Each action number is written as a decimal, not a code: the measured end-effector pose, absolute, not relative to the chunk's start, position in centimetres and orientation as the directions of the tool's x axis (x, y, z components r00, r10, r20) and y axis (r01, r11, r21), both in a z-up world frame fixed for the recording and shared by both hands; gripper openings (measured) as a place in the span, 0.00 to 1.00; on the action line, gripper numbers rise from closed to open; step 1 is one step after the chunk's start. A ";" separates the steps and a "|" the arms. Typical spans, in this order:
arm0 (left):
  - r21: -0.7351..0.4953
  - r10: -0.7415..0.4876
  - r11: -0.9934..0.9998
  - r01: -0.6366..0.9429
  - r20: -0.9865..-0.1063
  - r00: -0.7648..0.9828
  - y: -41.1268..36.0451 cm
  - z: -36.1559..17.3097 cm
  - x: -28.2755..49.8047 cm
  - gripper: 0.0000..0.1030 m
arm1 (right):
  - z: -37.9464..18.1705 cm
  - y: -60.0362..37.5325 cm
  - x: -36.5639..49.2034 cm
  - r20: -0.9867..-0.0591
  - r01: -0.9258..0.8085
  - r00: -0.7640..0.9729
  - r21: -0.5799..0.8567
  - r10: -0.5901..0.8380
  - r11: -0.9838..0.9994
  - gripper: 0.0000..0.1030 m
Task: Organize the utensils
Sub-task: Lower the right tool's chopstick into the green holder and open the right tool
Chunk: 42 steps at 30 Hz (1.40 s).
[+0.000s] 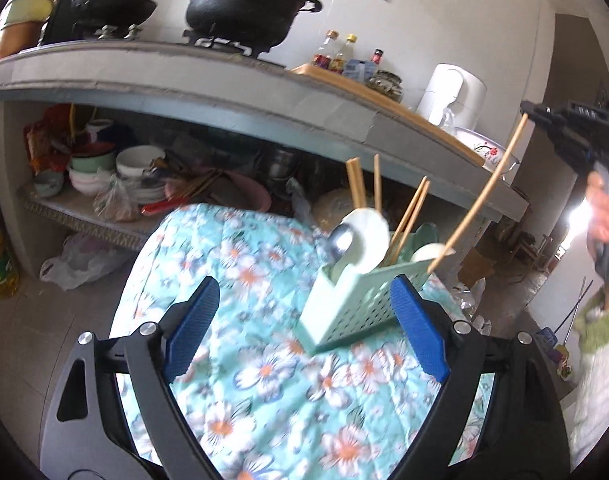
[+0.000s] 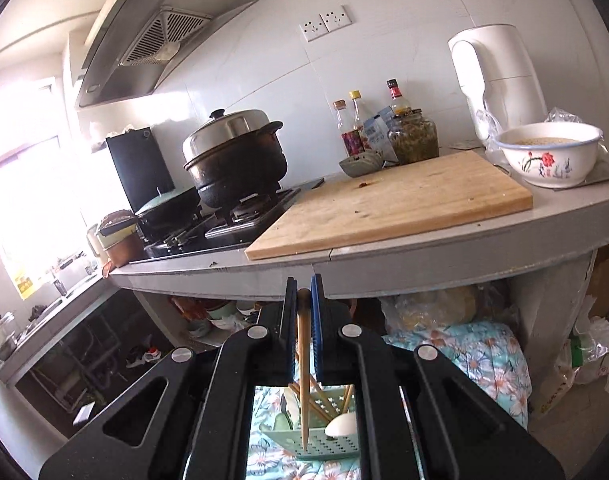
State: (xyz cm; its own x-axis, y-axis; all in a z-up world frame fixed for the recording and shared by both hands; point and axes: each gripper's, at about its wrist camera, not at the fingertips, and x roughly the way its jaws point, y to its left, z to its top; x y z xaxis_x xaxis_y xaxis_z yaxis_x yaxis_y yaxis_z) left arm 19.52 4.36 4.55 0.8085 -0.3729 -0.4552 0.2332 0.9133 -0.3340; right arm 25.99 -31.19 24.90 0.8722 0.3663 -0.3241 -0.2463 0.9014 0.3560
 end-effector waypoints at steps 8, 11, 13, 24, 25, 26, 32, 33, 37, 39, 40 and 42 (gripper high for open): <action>-0.364 -0.363 0.911 0.195 -0.482 0.797 7.1 1.8 17.9 0.81 | 23.0 -28.5 30.2 -0.386 -0.189 0.875 0.288 0.294 0.939 0.07; -0.353 -0.353 0.916 0.192 -0.477 0.805 7.5 1.9 17.7 0.81 | 21.5 -27.5 31.5 -0.419 -0.163 0.871 0.246 0.257 0.955 0.07; -0.348 -0.350 0.918 0.193 -0.473 0.809 7.6 2.0 17.6 0.81 | 20.6 -27.1 31.8 -0.432 -0.163 0.866 0.232 0.252 0.959 0.07; -0.326 -0.361 0.921 0.214 -0.504 0.785 6.1 1.6 18.1 0.81 | 14.1 -25.2 32.9 -0.600 -0.165 0.760 0.194 0.250 0.967 0.08; -0.319 -0.359 0.923 0.216 -0.507 0.784 5.8 1.7 18.2 0.81 | 13.9 -25.3 32.7 -0.604 -0.166 0.756 0.195 0.252 0.967 0.08; -0.310 -0.354 0.926 0.217 -0.509 0.785 5.5 1.8 18.2 0.81 | 13.9 -25.5 32.3 -0.599 -0.167 0.758 0.207 0.260 0.964 0.09; -0.264 -0.304 0.946 0.188 -0.518 0.800 4.1 2.3 17.7 0.86 | 15.2 -28.0 27.8 -0.500 -0.147 0.822 0.275 0.272 0.950 0.52; -0.259 -0.295 0.949 0.181 -0.523 0.799 3.9 2.4 17.6 0.86 | 15.2 -28.3 26.7 -0.488 -0.145 0.829 0.285 0.274 0.947 0.54; -0.233 -0.244 0.963 0.132 -0.558 0.793 2.7 2.3 17.2 0.88 | 13.9 -29.1 22.2 -0.475 -0.130 0.840 0.293 0.262 0.947 0.63; -0.211 -0.205 0.973 0.097 -0.580 0.788 2.1 2.3 17.0 0.90 | 12.8 -29.2 19.9 -0.481 -0.111 0.842 0.285 0.242 0.952 0.68; -0.197 -0.184 0.977 0.080 -0.589 0.787 1.8 2.3 16.8 0.91 | 12.0 -29.1 18.5 -0.487 -0.093 0.844 0.274 0.222 0.957 0.72; -0.172 -0.151 0.983 0.058 -0.597 0.788 1.1 2.5 16.3 0.92 | 10.6 -28.9 16.3 -0.502 -0.066 0.844 0.256 0.191 0.965 0.79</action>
State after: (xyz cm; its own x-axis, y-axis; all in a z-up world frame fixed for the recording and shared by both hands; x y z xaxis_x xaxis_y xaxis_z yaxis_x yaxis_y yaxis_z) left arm 16.28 1.12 2.54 0.7882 -0.1506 -0.5967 0.0578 0.9834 -0.1719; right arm 16.32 -28.92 10.58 0.8436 0.1909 -0.5019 -0.0663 0.9645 0.2555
